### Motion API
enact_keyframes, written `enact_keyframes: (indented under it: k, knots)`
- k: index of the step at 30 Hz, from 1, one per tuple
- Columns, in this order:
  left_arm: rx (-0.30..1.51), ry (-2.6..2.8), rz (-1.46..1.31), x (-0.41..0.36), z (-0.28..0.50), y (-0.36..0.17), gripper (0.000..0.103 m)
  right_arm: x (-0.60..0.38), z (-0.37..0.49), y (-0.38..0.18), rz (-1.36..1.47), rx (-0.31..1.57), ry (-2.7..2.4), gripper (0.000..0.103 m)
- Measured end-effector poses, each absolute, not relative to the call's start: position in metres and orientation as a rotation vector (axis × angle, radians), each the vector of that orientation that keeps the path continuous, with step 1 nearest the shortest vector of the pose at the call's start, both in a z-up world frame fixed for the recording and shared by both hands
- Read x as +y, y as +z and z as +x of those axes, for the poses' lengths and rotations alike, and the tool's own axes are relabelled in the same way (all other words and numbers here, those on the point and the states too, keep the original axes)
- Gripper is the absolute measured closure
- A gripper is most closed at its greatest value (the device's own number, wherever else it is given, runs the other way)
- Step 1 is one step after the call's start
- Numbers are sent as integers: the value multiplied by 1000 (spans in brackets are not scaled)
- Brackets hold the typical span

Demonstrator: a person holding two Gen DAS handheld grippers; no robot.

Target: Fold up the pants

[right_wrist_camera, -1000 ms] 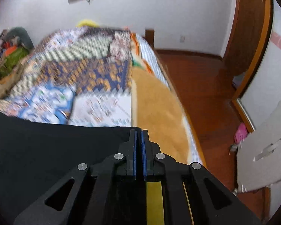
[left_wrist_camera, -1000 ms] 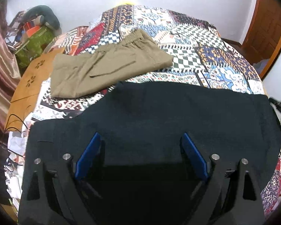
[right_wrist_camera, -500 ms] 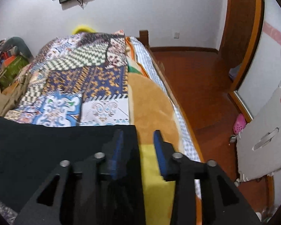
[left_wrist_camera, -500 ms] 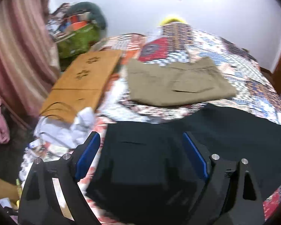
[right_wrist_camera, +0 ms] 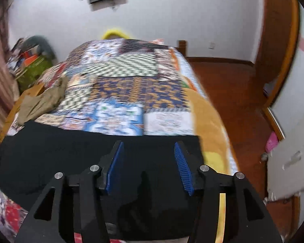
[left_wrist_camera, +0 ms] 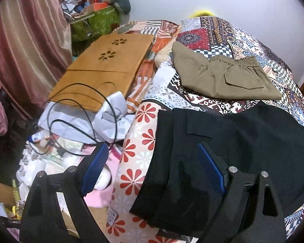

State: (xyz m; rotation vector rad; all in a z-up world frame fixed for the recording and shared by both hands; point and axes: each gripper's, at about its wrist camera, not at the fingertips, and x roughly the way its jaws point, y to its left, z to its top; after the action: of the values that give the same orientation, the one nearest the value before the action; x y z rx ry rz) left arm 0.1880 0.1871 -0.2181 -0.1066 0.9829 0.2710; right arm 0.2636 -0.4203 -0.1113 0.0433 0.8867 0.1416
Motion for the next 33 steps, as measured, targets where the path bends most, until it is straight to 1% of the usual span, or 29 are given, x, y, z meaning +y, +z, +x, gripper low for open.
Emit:
enact_keyframes:
  k: [9,10,12,13,21,26,27,28,29,30,31,32,33]
  knots:
    - [1039,161,-46,186,225,-236,14,-292,302,-94,-4,862,454,54]
    - [1043,157,-34,186,228,-237,14,-281,304,-93,-8,858,475,52]
    - [1054,143,-18,188,233,-241,14,-249,313,-95,-34,864,544,45]
    - [1059,135,-19,190,236,-243,14,-236,317,-97,-46,871,571,44]
    - [1113,13,-93,191,256,-261,19,-143,355,-129,-162,979,758,44]
    - [1168,-30,-104,183,268,-279,22,-116,366,-156,-192,1071,810,44]
    - [1162,-34,-112,184,268,-280,24,-113,367,-162,-194,1089,820,44]
    - [1153,-41,-122,184,269,-280,27,-110,368,-166,-194,1104,826,44]
    - [1147,-48,-134,185,270,-279,32,-109,368,-169,-194,1118,835,44]
    - [1141,-52,-148,186,270,-278,35,-108,368,-173,-198,1136,849,44]
    - [1139,-57,-152,186,271,-278,41,-106,368,-175,-207,1147,854,44]
    - [1134,-66,-153,186,272,-277,46,-105,367,-176,-215,1149,864,47]
    - [1130,-69,-143,184,272,-275,47,-106,366,-174,-217,1154,879,54]
